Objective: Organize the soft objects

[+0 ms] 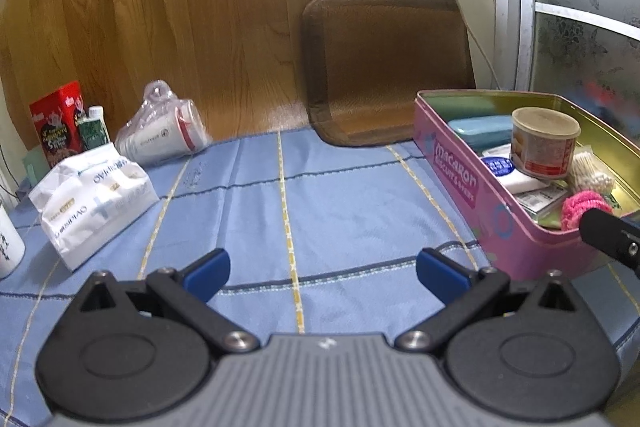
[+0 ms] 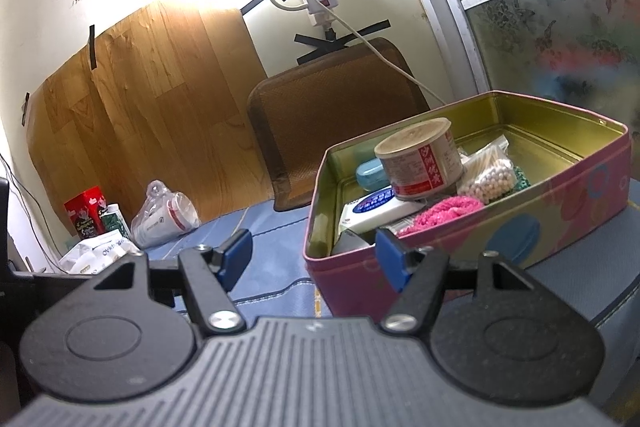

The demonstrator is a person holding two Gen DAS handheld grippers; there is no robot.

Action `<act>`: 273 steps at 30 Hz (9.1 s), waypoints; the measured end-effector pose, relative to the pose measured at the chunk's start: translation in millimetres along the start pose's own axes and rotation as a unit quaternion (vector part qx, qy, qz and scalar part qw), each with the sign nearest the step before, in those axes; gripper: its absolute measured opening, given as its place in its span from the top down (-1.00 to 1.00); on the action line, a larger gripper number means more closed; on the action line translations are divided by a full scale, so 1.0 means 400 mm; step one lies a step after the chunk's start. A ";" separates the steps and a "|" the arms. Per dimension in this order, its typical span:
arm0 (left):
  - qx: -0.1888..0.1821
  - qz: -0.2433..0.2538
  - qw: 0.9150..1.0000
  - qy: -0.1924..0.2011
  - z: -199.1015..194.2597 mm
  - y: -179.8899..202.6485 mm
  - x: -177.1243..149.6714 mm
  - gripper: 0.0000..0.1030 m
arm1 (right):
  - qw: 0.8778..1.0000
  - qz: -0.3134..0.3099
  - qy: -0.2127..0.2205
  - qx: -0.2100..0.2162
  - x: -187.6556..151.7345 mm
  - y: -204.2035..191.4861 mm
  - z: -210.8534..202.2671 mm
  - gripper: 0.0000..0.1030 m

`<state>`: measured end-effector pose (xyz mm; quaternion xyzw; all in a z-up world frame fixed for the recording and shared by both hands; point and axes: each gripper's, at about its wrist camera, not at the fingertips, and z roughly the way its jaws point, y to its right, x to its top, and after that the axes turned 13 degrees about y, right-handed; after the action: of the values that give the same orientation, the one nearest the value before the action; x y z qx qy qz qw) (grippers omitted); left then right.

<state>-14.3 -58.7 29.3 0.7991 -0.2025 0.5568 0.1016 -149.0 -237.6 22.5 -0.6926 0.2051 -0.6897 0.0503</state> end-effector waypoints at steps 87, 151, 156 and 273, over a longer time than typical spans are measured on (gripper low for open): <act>-0.007 0.023 1.000 -0.019 0.023 0.016 -0.017 -0.99 | 1.000 0.015 0.005 -0.009 -0.005 0.018 -0.003 -0.37; -0.026 0.037 0.998 -0.039 0.036 0.042 -0.018 -0.99 | 1.000 0.019 0.010 -0.014 -0.007 0.016 -0.006 -0.37; -0.025 0.037 0.998 -0.039 0.036 0.043 -0.018 -0.99 | 1.000 0.020 0.010 -0.014 -0.007 0.017 -0.006 -0.37; -0.049 0.027 0.997 -0.046 0.027 0.034 -0.025 -0.99 | 1.000 0.013 0.020 -0.007 -0.008 0.013 -0.018 -0.28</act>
<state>-14.0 -73.0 15.4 0.8124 -0.2555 0.5111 0.1164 -157.1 -239.5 18.2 -0.6764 0.2198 -0.7012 0.0506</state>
